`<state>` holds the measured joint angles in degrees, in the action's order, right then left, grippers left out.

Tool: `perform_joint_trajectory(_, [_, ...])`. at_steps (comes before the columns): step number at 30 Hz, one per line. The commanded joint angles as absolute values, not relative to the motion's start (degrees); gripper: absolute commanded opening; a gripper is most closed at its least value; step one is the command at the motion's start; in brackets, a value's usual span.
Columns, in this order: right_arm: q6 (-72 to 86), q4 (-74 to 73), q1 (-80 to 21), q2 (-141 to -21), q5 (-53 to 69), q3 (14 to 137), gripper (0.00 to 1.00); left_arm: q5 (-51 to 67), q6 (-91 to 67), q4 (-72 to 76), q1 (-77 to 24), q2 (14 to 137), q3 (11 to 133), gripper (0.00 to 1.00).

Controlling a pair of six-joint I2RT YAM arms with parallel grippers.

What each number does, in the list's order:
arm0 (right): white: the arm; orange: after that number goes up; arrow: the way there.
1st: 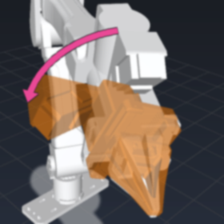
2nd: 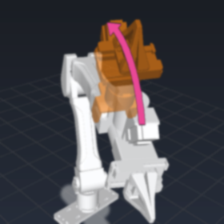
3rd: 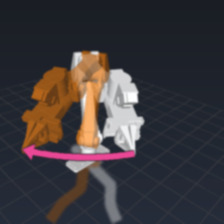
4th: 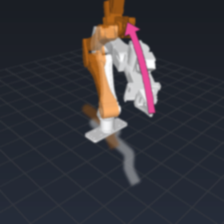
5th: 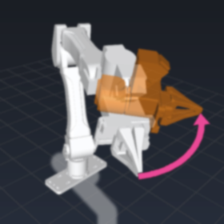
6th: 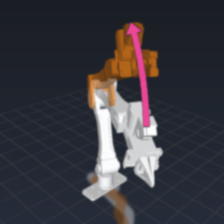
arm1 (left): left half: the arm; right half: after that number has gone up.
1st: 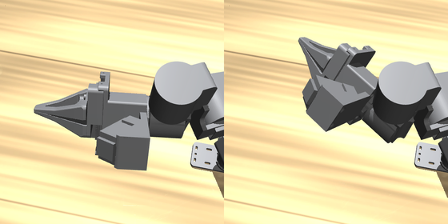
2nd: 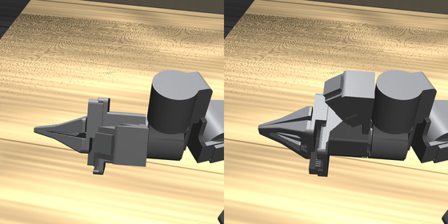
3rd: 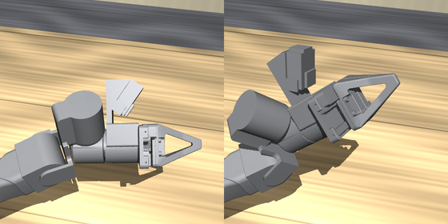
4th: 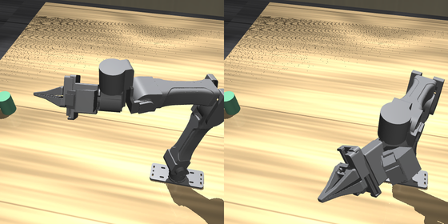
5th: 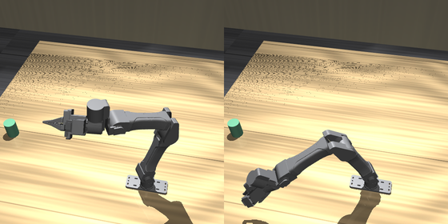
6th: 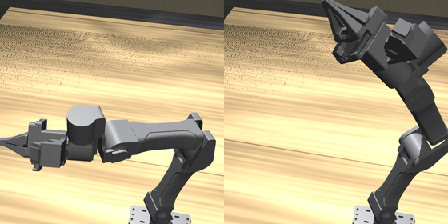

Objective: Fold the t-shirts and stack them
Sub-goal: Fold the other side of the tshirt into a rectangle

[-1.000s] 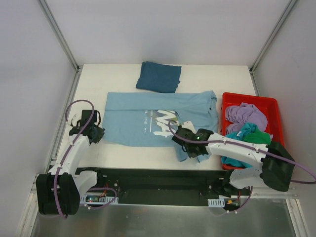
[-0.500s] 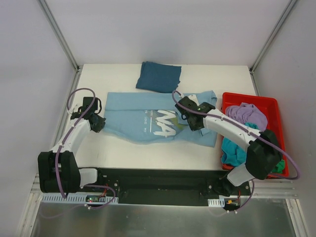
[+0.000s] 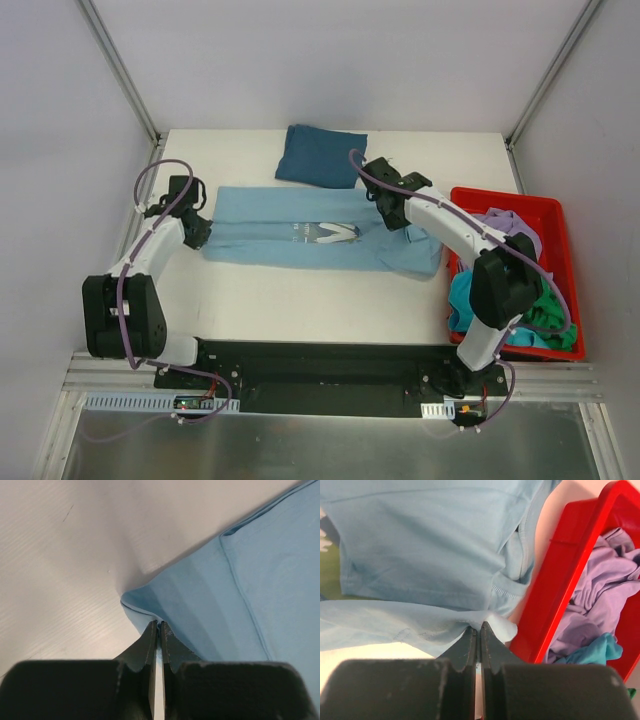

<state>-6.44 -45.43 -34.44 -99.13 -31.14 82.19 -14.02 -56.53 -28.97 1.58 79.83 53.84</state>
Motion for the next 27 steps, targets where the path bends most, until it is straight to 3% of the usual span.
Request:
perform_joint_trajectory(1, [-10.81,-45.62,-32.26,-102.12,-32.34,87.62,0.01,-16.96,-57.04,-29.36,2.02,83.22,59.05,0.0])
perform_joint_trajectory(17, [-22.84,-44.56,-28.3,-117.41,-33.22,102.99,0.05,-18.19,-54.76,-29.44,2.11,95.7,66.7,0.0])
perform_joint_trajectory(21, [-25.92,-44.65,-28.3,-121.02,-30.94,106.95,0.14,-17.67,-54.23,-29.44,2.11,97.82,67.94,0.0])
perform_joint_trajectory(22, [-26.1,-44.21,-28.3,-122.07,-30.85,108.01,0.15,-17.75,-54.14,-29.62,2.11,98.0,68.03,0.04])
perform_joint_trajectory(23, [-26.54,-42.73,-28.21,-122.95,-30.76,109.15,0.18,-18.1,-54.05,-29.71,2.11,98.0,68.2,0.15])
perform_joint_trajectory(25, [-27.07,-40.62,-27.69,-125.58,-28.75,112.3,0.23,-19.42,-53.44,-29.71,2.2,97.65,68.64,0.43])
perform_joint_trajectory(27, [-26.55,-40.51,-27.07,-129.01,-26.64,117.83,0.39,-21.52,-51.77,-31.28,2.37,97.3,70.39,0.79])
